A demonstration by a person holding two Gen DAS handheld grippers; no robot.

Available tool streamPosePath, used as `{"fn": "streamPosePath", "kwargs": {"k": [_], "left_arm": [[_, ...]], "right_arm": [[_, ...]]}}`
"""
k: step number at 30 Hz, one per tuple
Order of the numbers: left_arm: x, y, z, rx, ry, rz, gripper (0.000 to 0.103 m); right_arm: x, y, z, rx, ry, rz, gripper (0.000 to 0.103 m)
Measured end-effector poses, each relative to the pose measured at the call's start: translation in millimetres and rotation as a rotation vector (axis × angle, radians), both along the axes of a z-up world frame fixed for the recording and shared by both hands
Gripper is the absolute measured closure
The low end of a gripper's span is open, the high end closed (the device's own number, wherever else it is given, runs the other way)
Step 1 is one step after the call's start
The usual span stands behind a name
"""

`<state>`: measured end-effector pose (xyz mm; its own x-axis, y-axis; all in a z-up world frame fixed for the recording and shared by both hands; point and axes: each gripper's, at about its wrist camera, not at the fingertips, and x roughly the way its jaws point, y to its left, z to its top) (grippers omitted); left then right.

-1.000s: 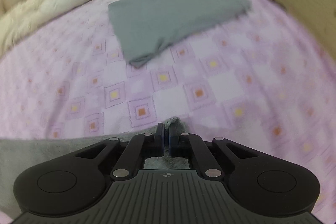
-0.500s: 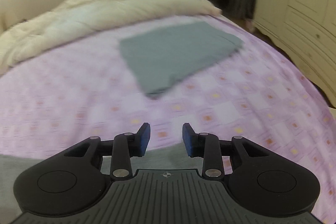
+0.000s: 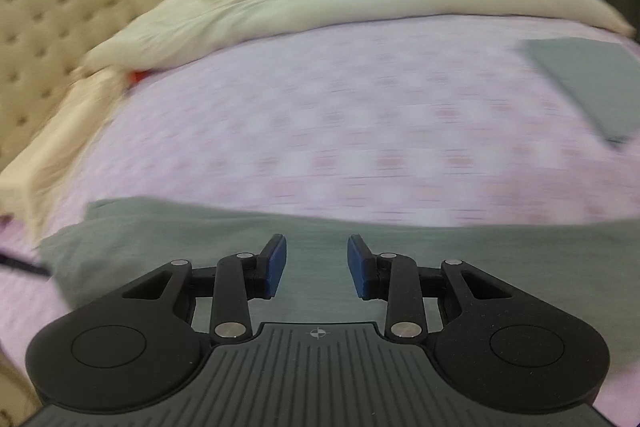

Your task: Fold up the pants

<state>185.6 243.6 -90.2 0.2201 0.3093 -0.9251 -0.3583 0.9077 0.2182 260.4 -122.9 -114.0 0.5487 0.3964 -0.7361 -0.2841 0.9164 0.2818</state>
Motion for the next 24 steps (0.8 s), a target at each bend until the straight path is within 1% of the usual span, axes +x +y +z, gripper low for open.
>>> {"fn": "streamPosePath", "kwargs": {"k": [1, 4, 5, 7, 8, 10, 12, 15, 17, 20, 22, 24], "left_arm": [[3.5, 16.2, -0.9, -0.003, -0.003, -0.001, 0.054], [17.4, 57.9, -6.7, -0.018, 0.007, -0.011, 0.054], [22.3, 69.6, -9.3, -0.032, 0.011, -0.017, 0.051], [33.1, 89.9, -17.2, -0.071, 0.03, -0.031, 0.046], [37.6, 97.1, -21.3, -0.1, 0.038, -0.034, 0.046], [45.1, 109.8, -33.2, -0.181, 0.06, -0.043, 0.045], [53.7, 112.2, -47.6, -0.246, 0.103, -0.061, 0.045], [62.9, 111.6, -71.0, -0.301, 0.157, -0.088, 0.045], [68.1, 109.3, -81.2, -0.316, 0.183, -0.108, 0.046], [72.7, 107.9, -87.7, -0.345, 0.184, -0.147, 0.046], [72.8, 112.0, -87.9, -0.371, 0.175, -0.156, 0.046], [71.5, 115.8, -89.3, -0.399, 0.165, -0.151, 0.046]], "right_arm": [[3.9, 21.0, 0.1, 0.003, 0.0, 0.034, 0.07], [20.4, 73.7, 0.4, 0.006, 0.01, 0.117, 0.07], [26.8, 86.9, -0.4, 0.003, 0.012, 0.138, 0.07], [36.5, 109.1, -1.4, -0.004, 0.011, 0.181, 0.07], [41.4, 117.9, -2.0, -0.01, 0.011, 0.203, 0.07], [46.4, 135.7, -3.8, -0.023, 0.012, 0.252, 0.07], [54.3, 151.8, -6.8, -0.041, 0.018, 0.308, 0.07], [61.6, 166.3, -11.7, -0.081, 0.032, 0.402, 0.07], [72.3, 179.5, -18.9, -0.105, 0.043, 0.469, 0.069], [83.1, 195.0, -29.8, -0.129, 0.075, 0.554, 0.068], [92.6, 201.9, -39.2, -0.147, 0.102, 0.617, 0.063], [98.9, 207.5, -47.2, -0.152, 0.135, 0.655, 0.062]]}}
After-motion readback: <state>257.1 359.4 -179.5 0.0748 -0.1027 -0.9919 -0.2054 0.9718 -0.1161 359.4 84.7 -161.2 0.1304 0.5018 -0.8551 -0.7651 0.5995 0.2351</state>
